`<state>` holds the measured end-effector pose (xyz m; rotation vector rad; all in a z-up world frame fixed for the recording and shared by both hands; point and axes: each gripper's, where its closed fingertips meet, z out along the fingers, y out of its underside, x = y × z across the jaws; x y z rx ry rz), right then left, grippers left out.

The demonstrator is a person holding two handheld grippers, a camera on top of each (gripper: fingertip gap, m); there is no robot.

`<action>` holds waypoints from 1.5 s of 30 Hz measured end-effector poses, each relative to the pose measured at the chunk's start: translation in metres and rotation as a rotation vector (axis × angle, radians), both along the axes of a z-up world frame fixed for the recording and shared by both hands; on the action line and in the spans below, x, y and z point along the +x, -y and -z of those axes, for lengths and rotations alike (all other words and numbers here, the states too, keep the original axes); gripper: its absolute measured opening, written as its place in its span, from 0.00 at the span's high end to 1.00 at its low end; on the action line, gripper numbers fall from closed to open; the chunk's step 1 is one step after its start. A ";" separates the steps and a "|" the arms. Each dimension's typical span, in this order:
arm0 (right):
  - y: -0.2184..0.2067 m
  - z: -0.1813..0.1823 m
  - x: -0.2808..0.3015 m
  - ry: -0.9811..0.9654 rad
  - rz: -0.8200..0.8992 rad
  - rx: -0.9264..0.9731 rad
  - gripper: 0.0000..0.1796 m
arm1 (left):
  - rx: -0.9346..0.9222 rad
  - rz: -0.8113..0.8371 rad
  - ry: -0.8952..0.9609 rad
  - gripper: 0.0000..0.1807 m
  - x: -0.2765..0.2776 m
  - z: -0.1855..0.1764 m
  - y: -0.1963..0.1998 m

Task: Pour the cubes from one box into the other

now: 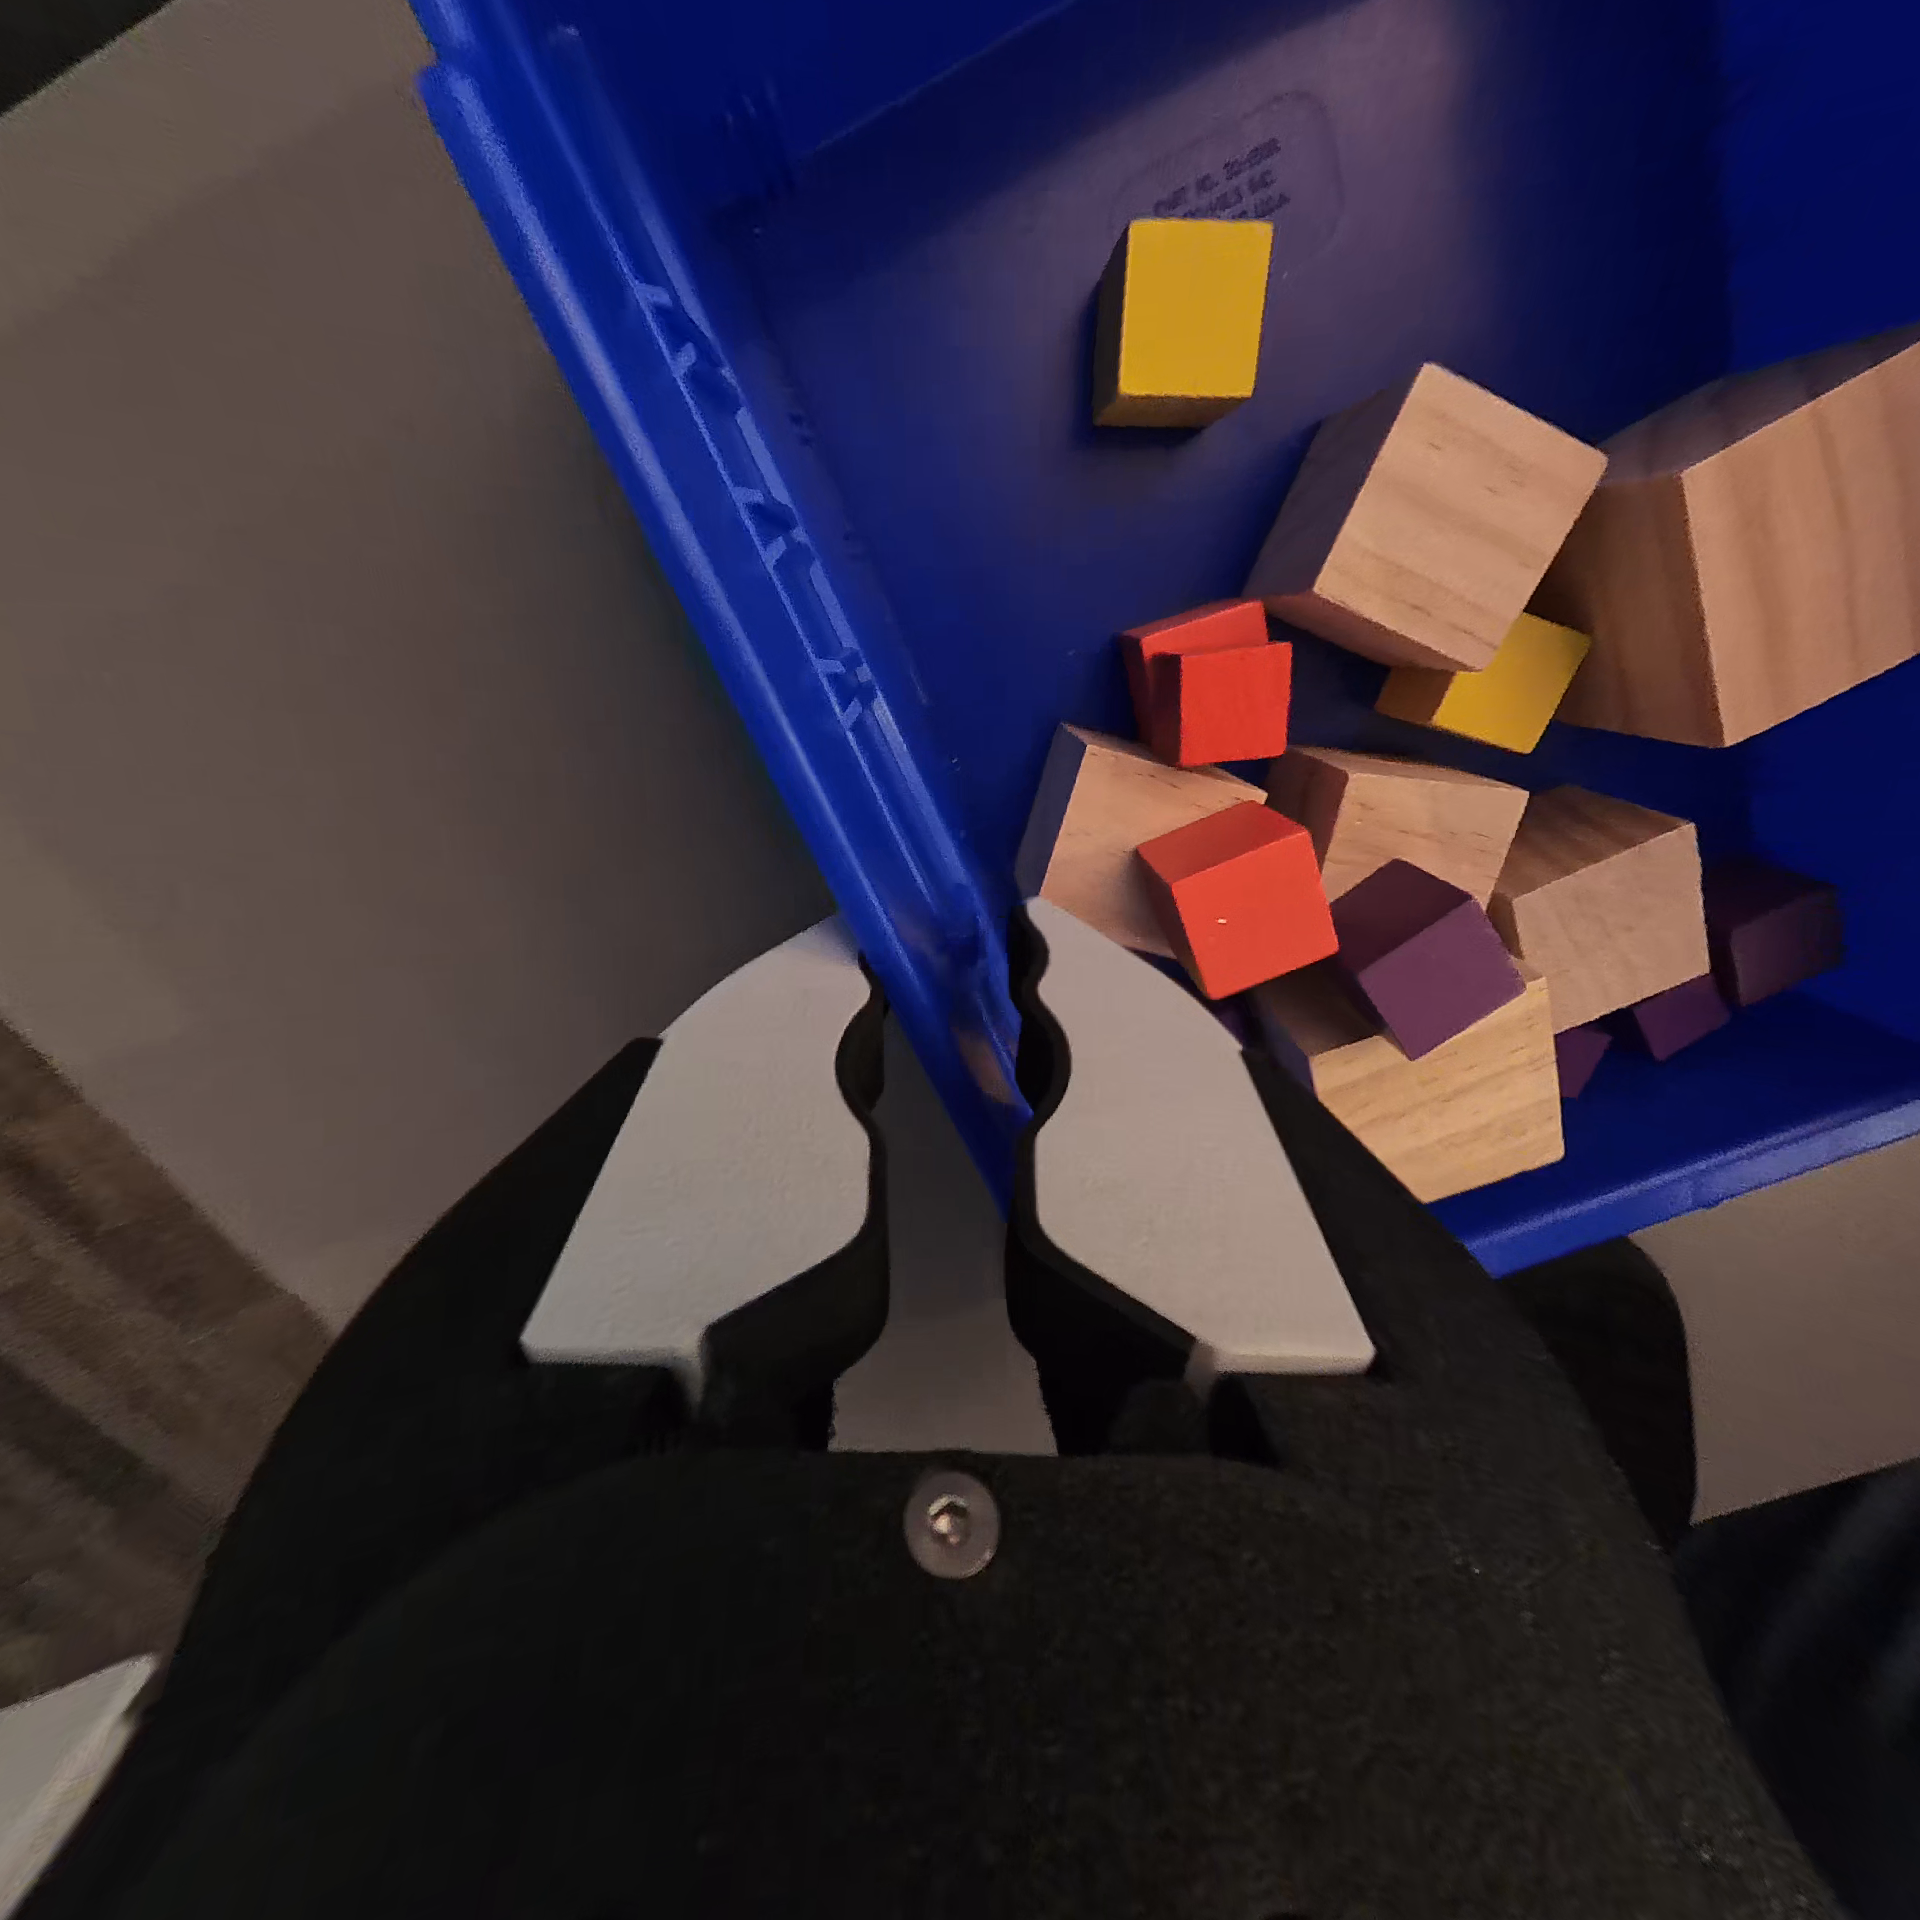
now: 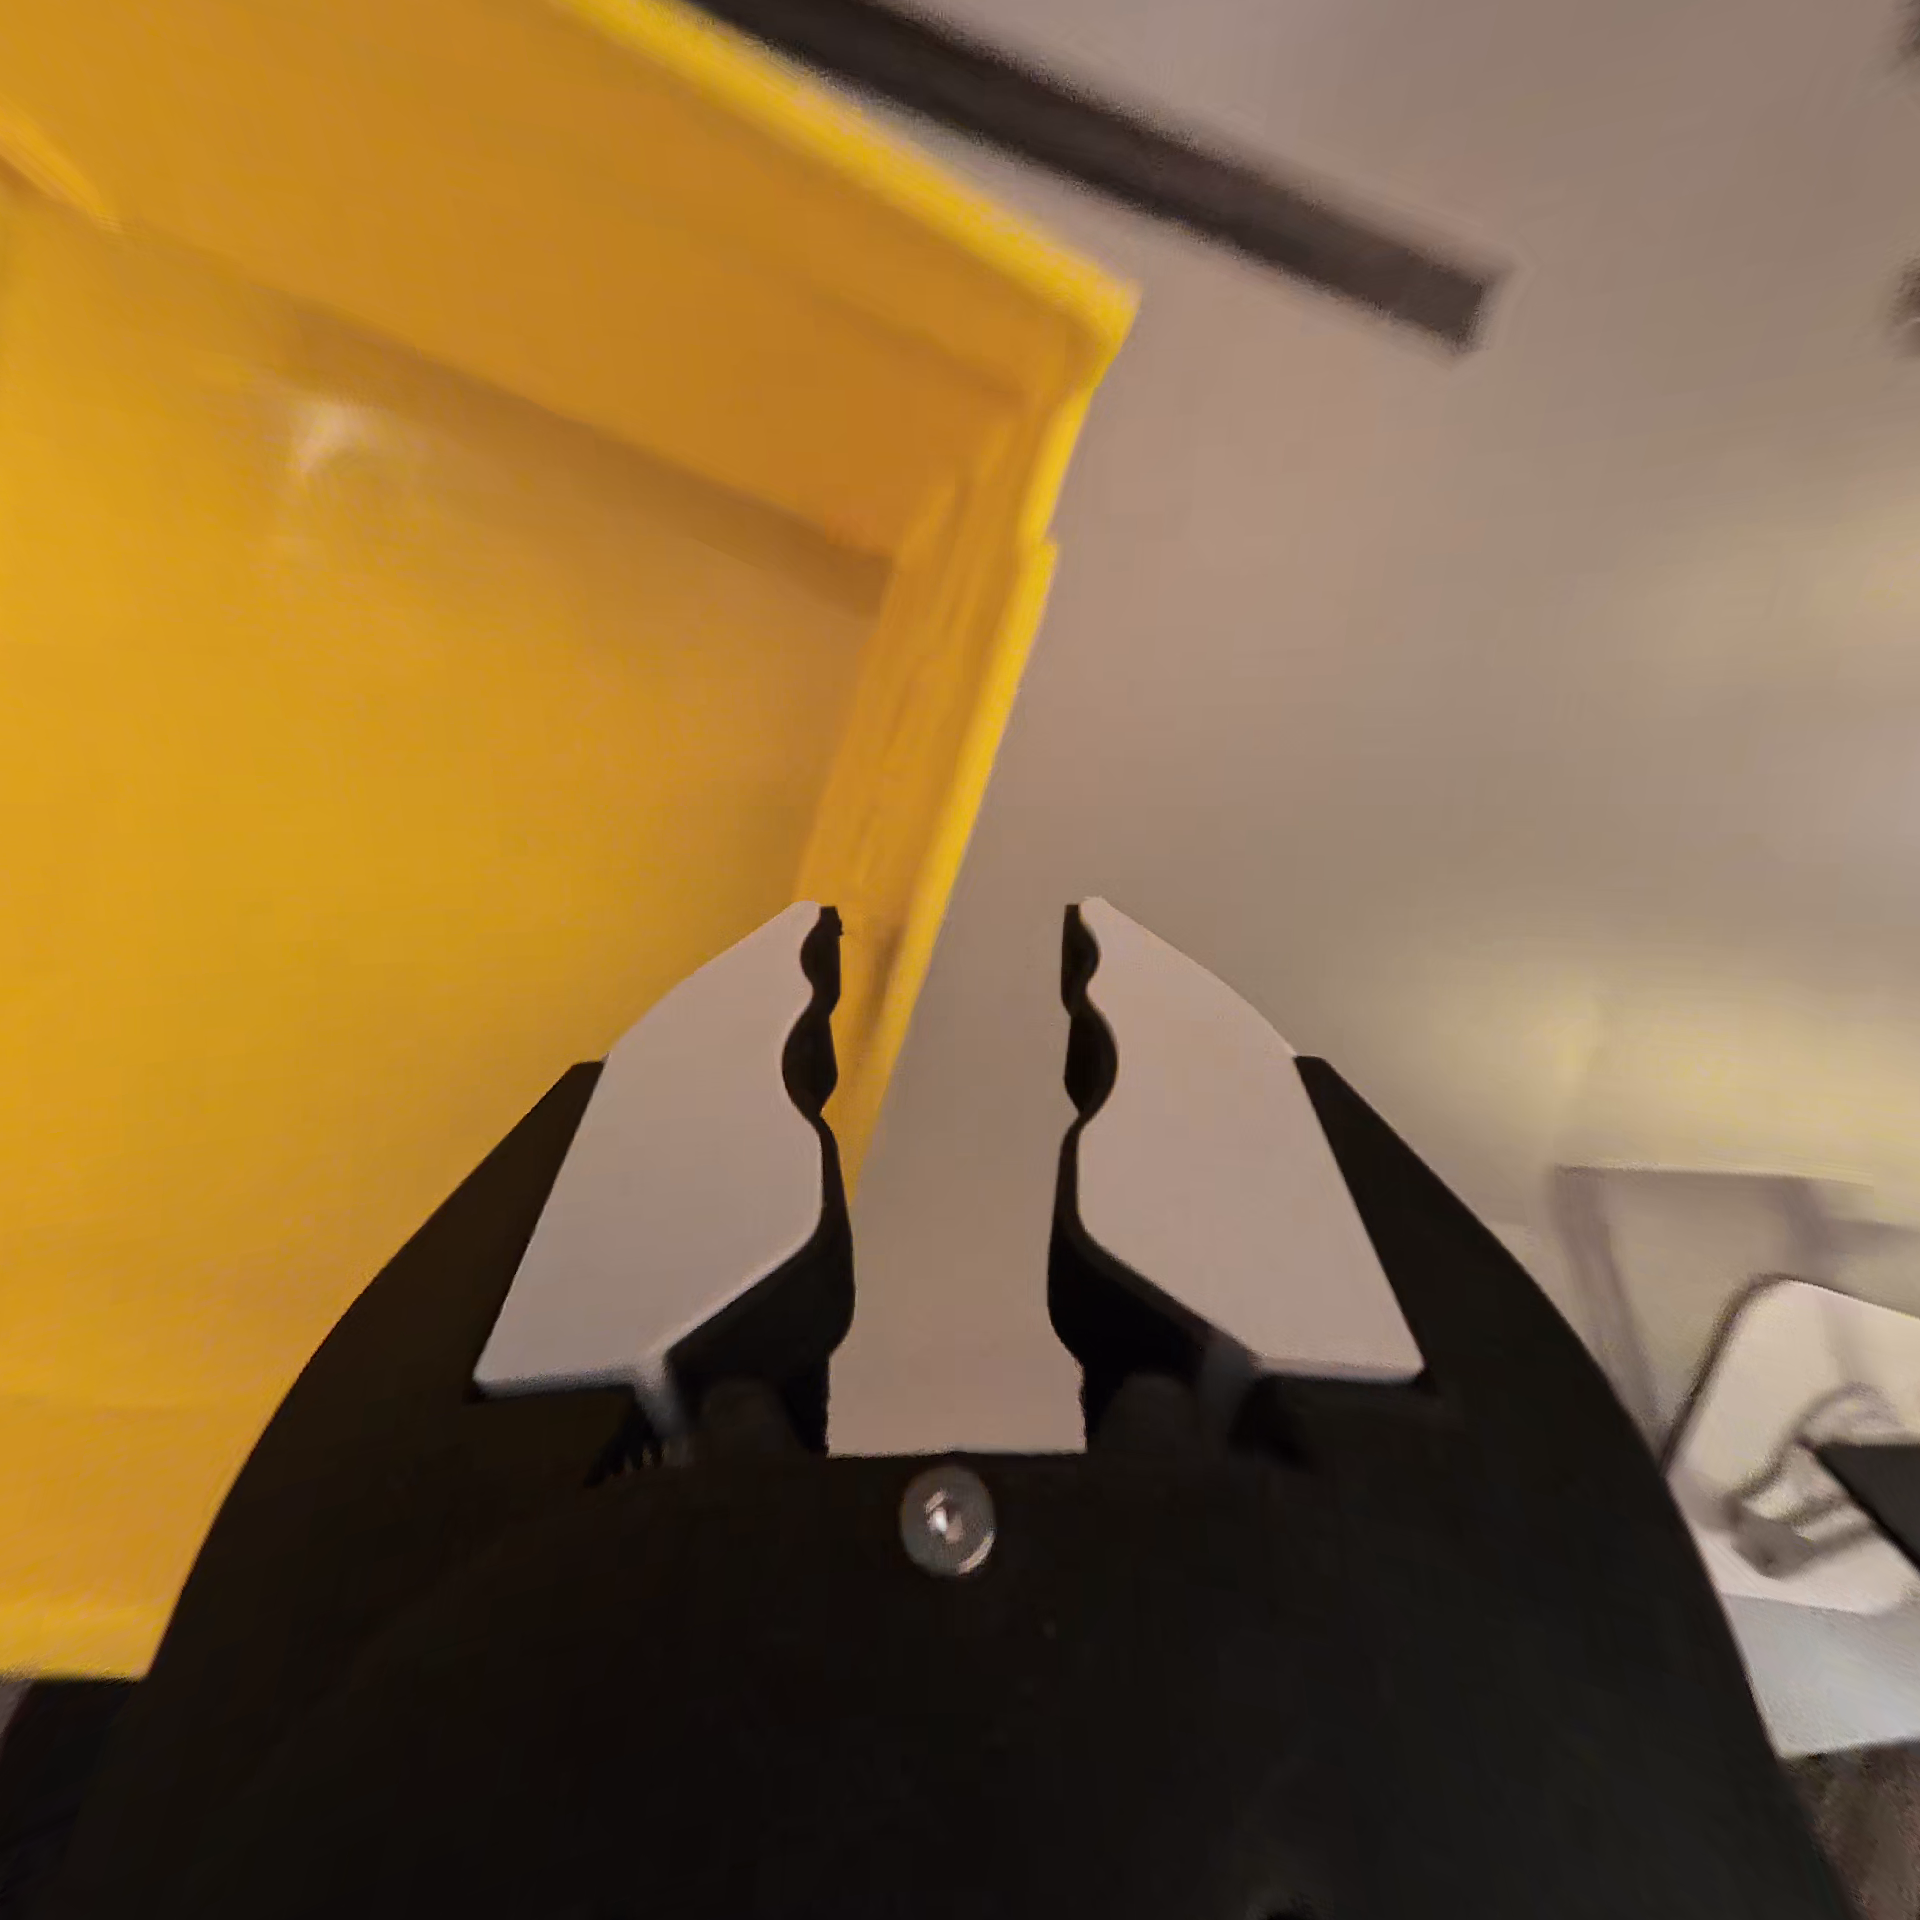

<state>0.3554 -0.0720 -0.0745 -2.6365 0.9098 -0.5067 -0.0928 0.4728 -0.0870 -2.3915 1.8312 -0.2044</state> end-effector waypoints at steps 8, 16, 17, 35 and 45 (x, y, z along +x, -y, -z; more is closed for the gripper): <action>-0.089 -0.165 -0.090 0.650 -0.317 0.593 0.70 | -0.067 -0.128 0.316 0.91 0.013 -0.003 0.001; -0.155 -0.240 -0.152 0.668 -0.463 0.977 0.57 | 0.204 -0.203 0.959 0.88 0.015 -0.165 0.007; -0.152 -0.250 -0.147 0.710 -0.410 1.010 0.57 | 0.235 -0.183 1.051 0.87 0.015 -0.189 0.015; -0.157 -0.222 -0.148 0.574 -0.510 1.228 0.69 | 0.401 -0.114 1.317 0.74 0.038 -0.226 0.052; -0.187 -0.192 -0.163 0.618 -0.546 1.024 0.76 | 0.438 -0.010 1.294 0.77 0.061 -0.221 0.067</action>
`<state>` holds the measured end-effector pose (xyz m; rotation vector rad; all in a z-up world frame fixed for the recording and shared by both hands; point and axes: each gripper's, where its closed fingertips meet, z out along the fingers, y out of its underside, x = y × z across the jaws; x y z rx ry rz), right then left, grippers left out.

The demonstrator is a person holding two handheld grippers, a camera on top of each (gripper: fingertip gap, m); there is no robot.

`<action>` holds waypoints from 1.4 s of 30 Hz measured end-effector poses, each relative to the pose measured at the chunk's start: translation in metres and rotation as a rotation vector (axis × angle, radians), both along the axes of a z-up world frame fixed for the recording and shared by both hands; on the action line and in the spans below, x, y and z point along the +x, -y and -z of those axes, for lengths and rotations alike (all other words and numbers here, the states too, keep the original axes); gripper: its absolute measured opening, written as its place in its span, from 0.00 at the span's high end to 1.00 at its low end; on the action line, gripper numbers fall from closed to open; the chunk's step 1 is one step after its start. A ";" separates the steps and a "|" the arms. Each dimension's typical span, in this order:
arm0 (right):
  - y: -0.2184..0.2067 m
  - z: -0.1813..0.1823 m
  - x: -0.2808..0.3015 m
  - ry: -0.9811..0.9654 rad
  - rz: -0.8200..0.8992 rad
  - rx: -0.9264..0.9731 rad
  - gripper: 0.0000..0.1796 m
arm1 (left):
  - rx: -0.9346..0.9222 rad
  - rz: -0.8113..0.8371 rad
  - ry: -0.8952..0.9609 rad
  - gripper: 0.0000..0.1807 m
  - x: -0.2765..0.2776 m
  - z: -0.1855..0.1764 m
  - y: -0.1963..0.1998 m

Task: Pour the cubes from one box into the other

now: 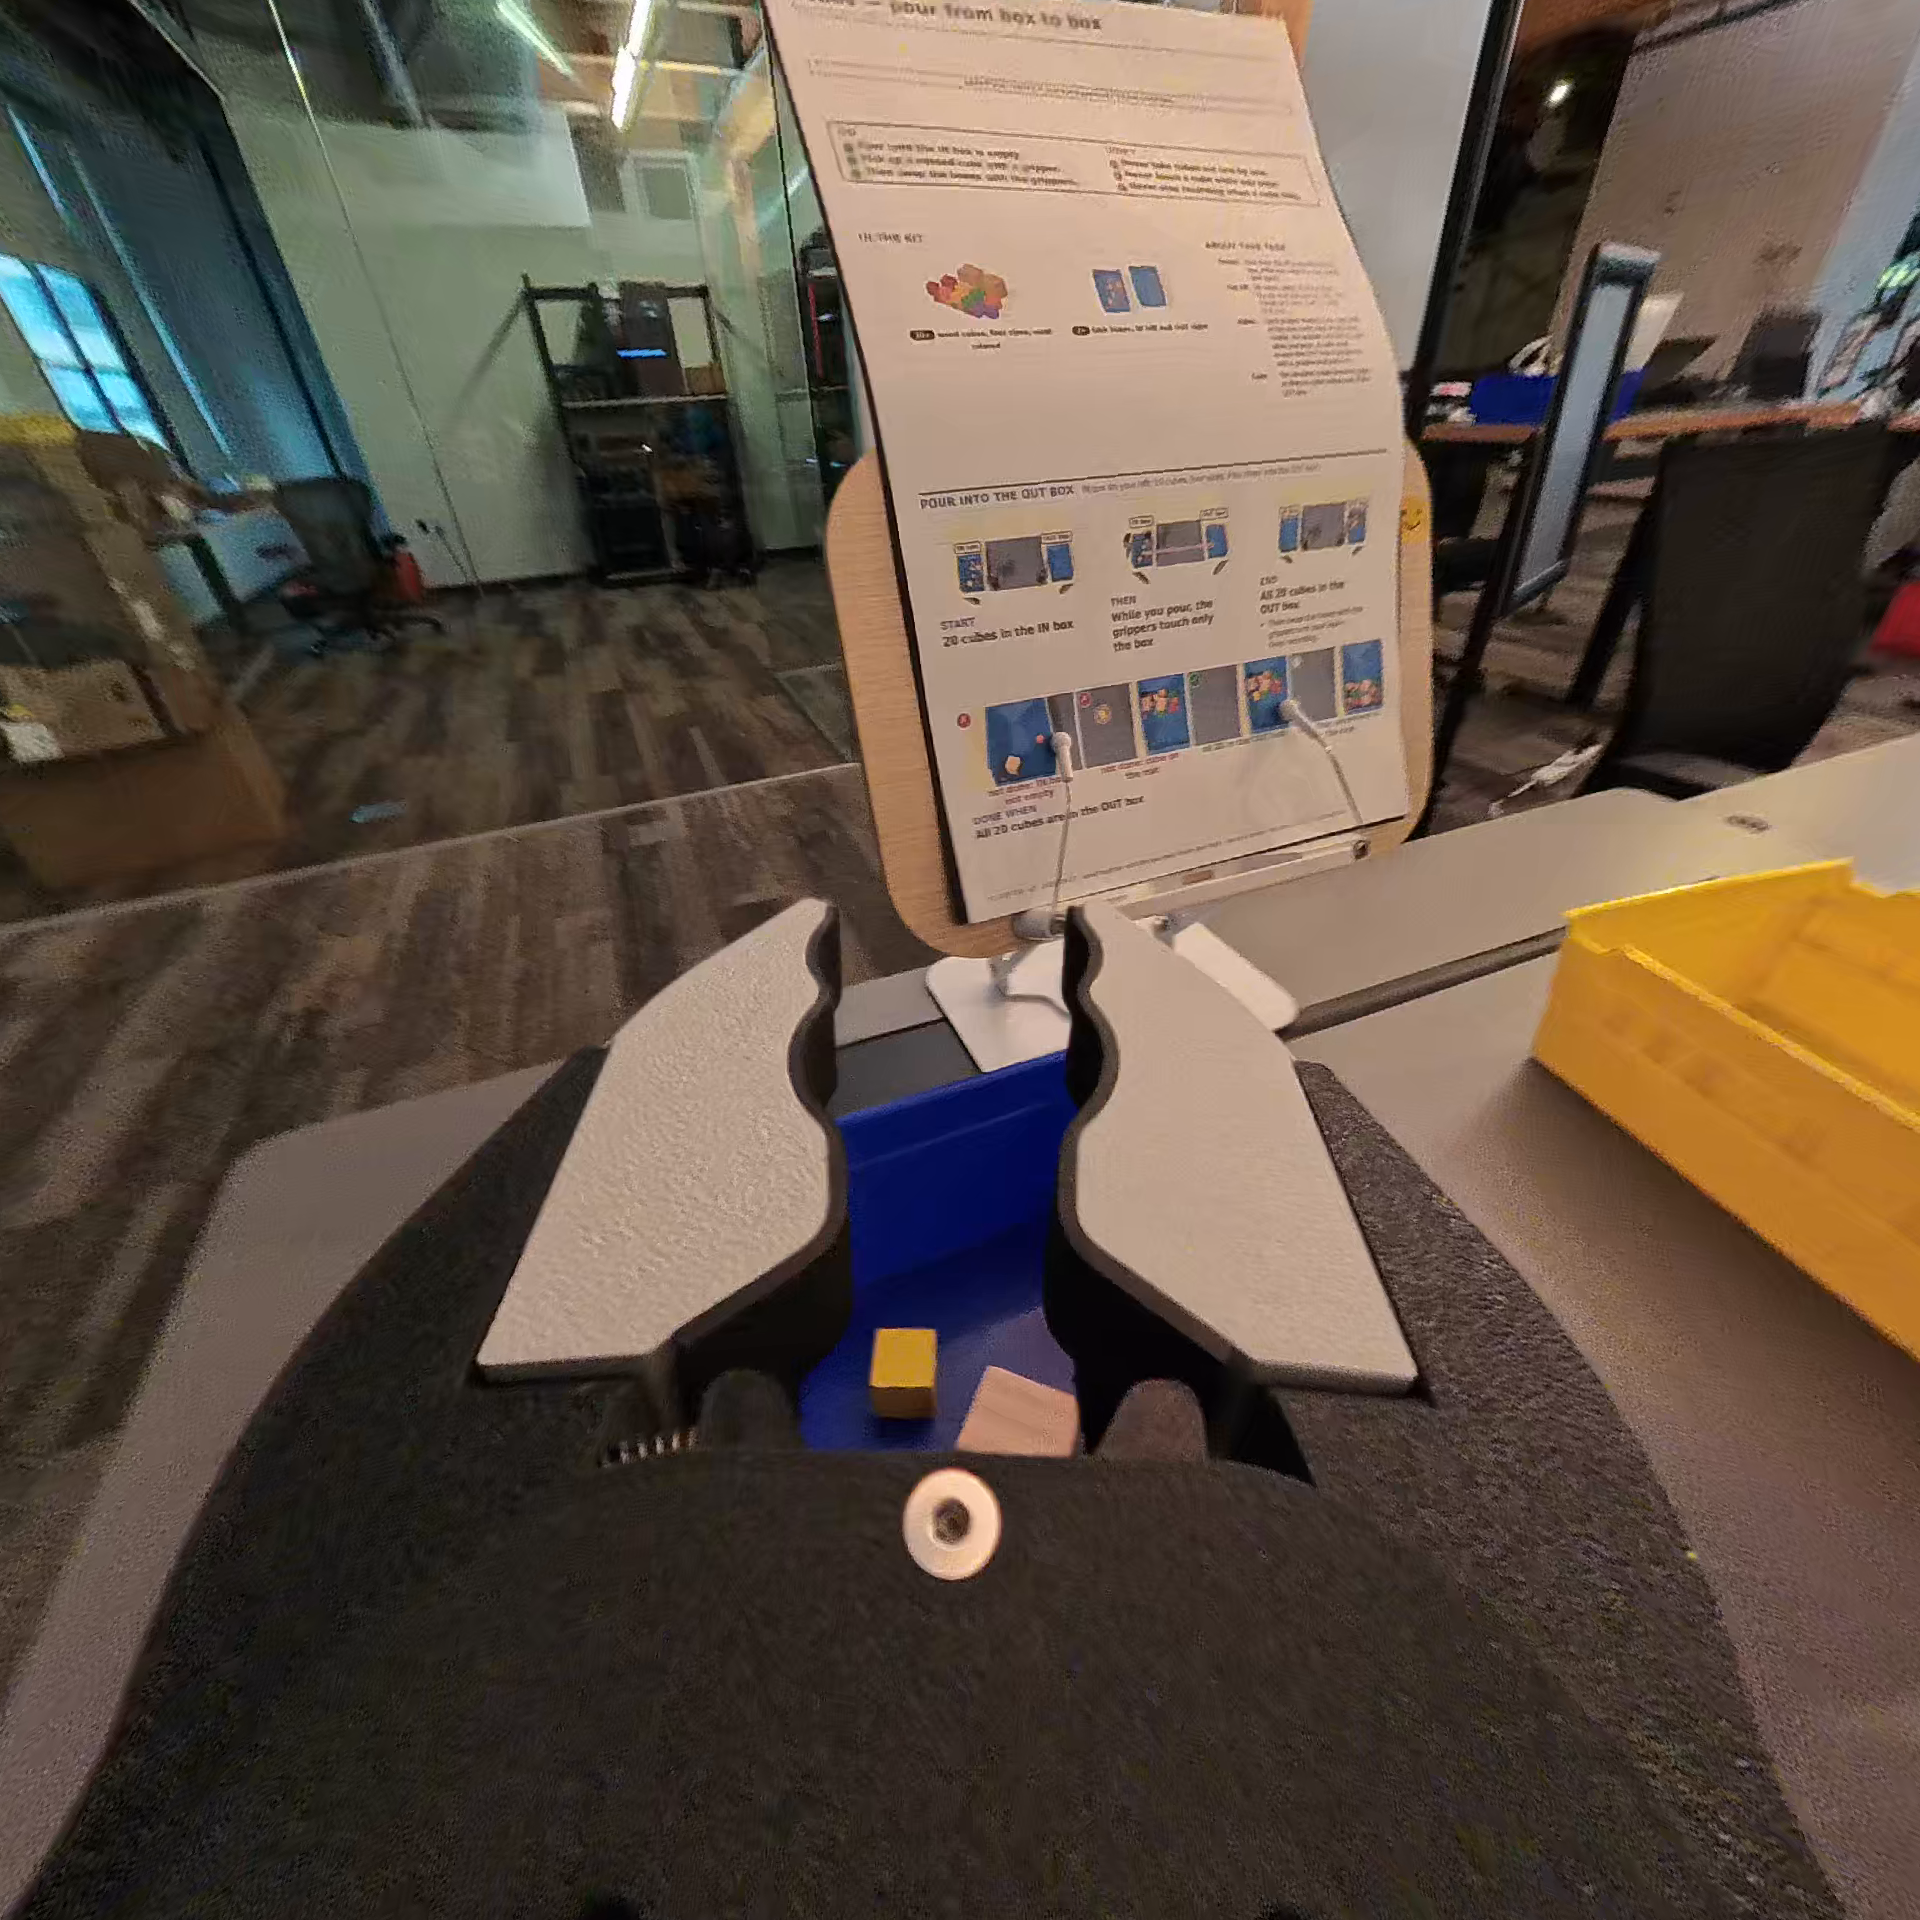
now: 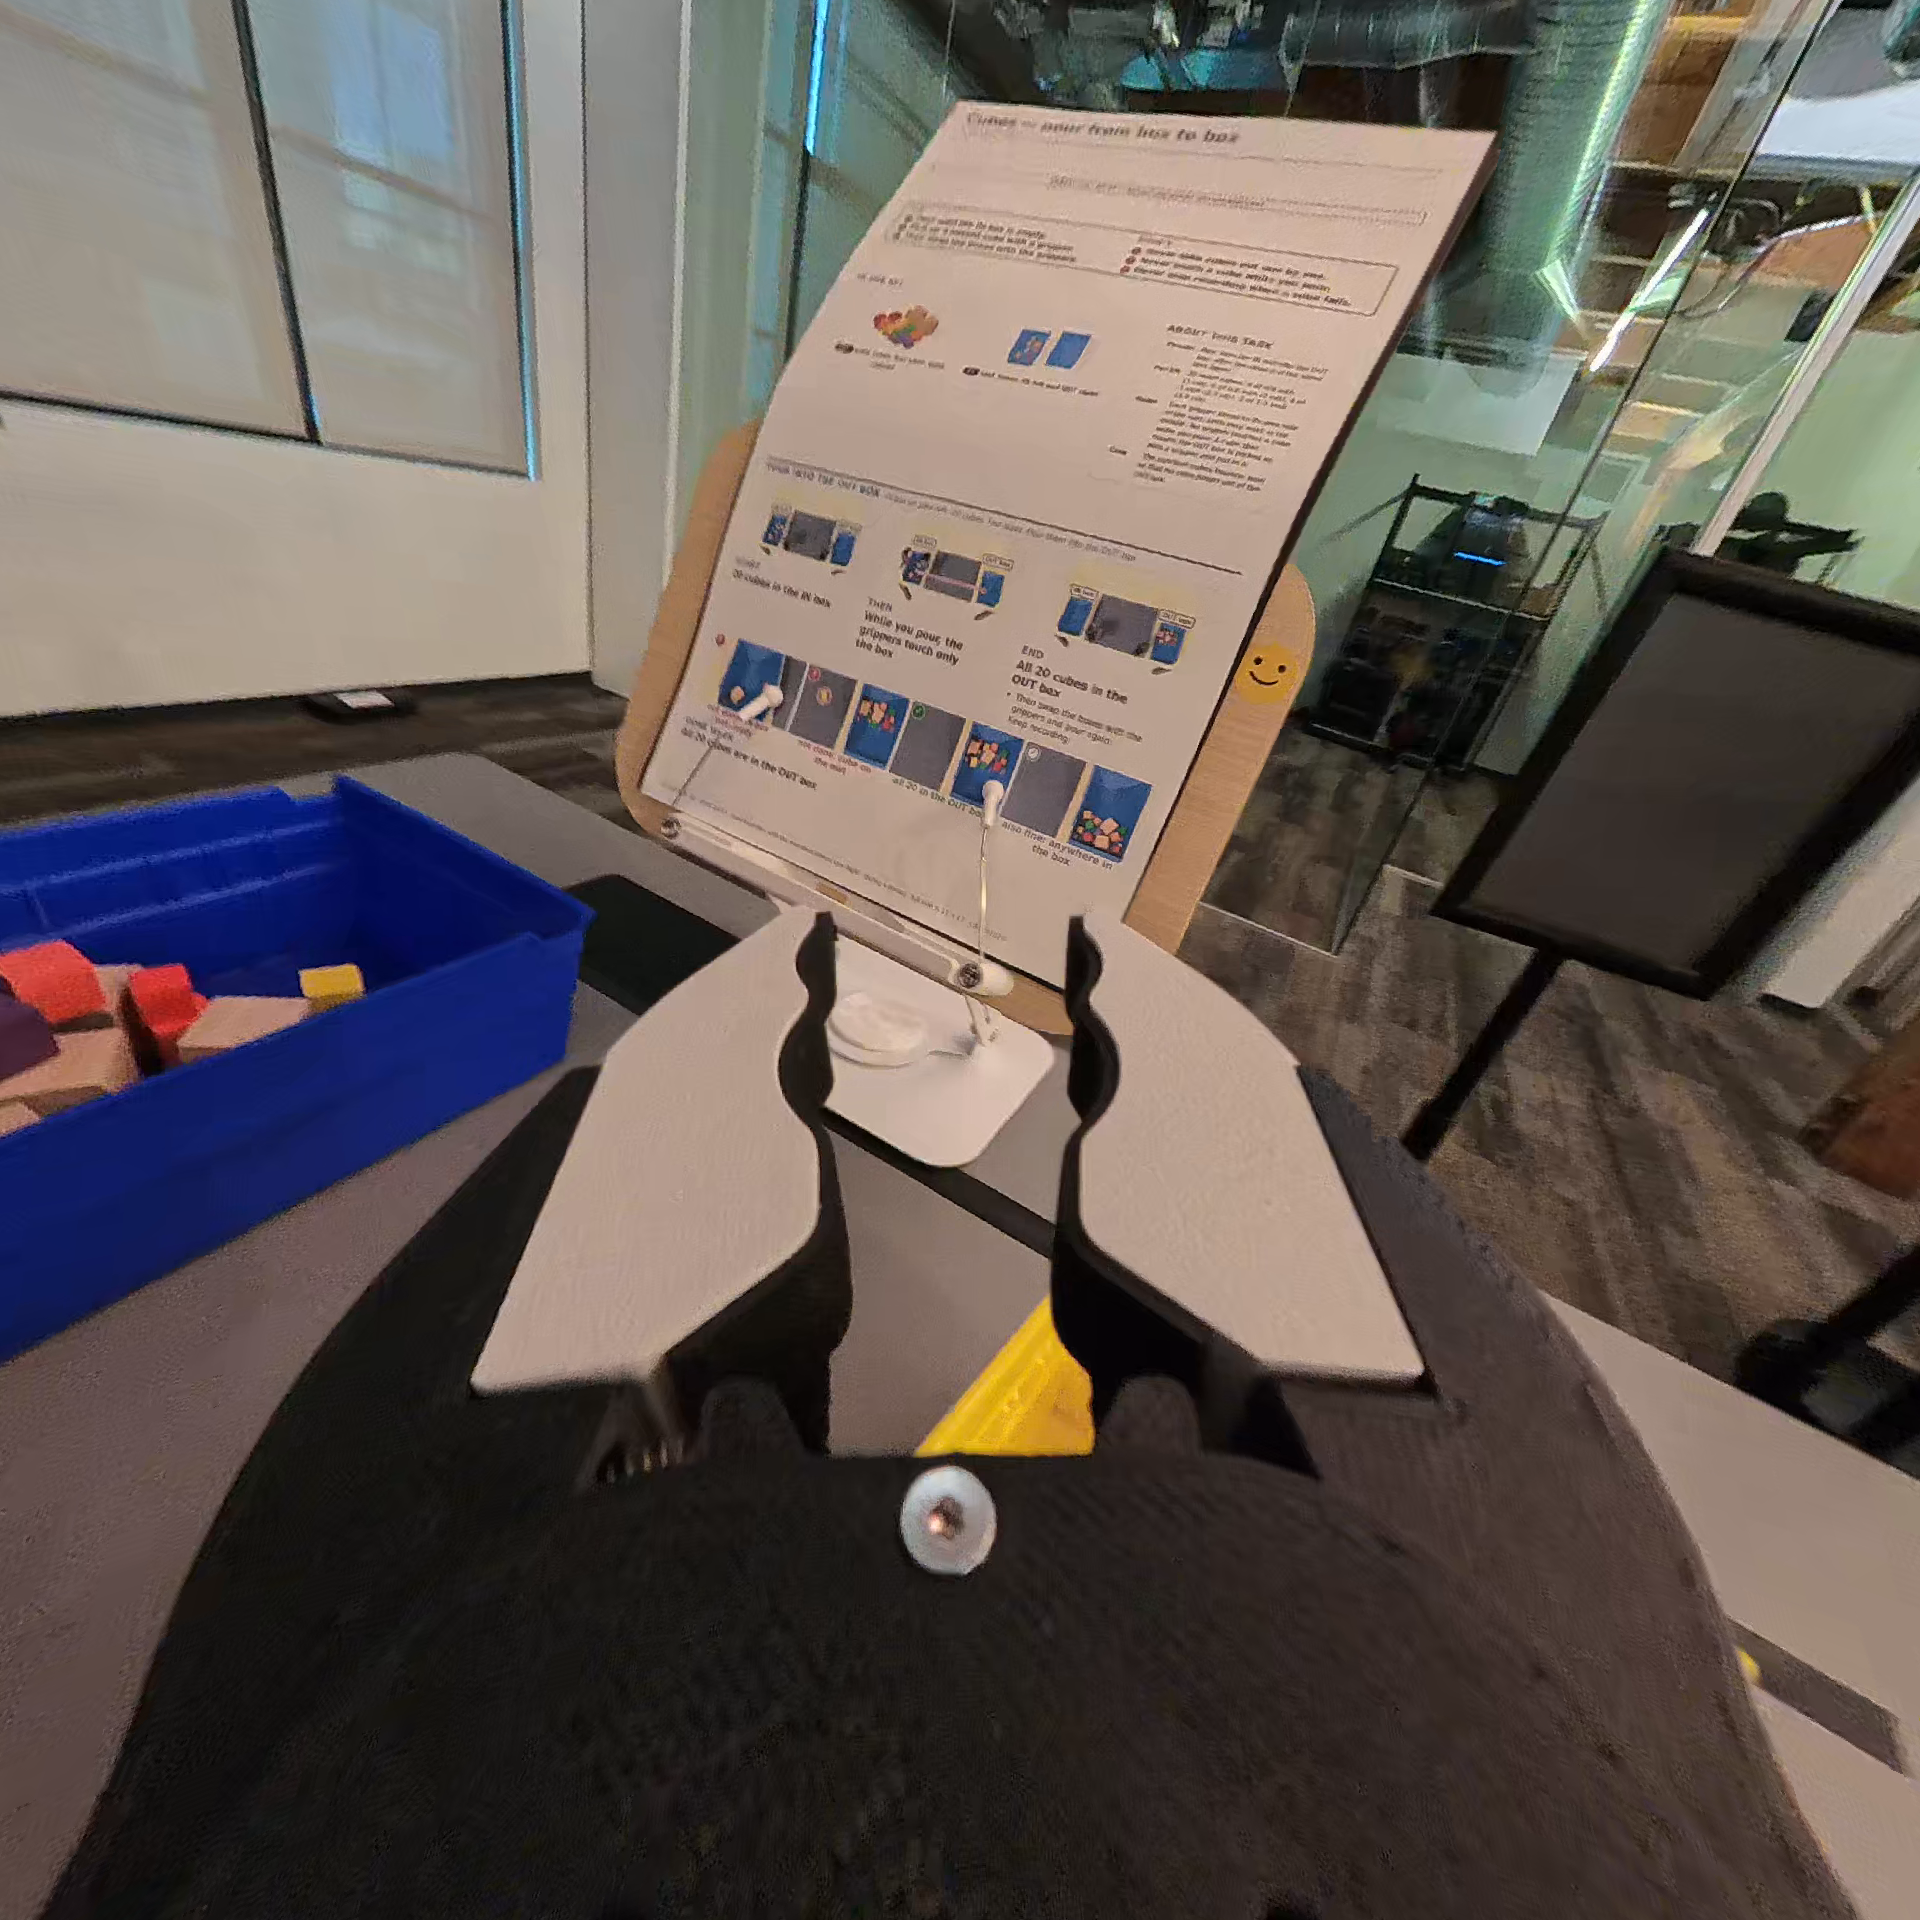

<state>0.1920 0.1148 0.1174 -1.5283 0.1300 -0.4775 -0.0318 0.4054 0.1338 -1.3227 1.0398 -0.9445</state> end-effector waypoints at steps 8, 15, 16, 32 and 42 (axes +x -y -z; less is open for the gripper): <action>0.025 0.001 0.032 0.157 0.319 -0.115 0.77 | 0.200 -0.096 -0.084 0.79 0.015 0.005 0.009; 0.041 0.021 0.061 0.068 0.421 -0.219 0.73 | 0.243 -0.142 -0.204 0.79 0.021 0.020 0.007; 0.040 0.022 0.062 0.052 0.414 -0.215 0.73 | 0.248 -0.166 -0.233 0.79 0.019 0.023 0.003; 0.028 0.037 0.053 0.032 0.365 -0.324 0.73 | -0.378 -0.253 -0.513 0.77 -0.043 0.139 -0.090; 0.006 0.038 0.025 0.075 0.252 -0.364 0.73 | -0.684 -0.175 -0.793 0.88 -0.056 0.214 -0.078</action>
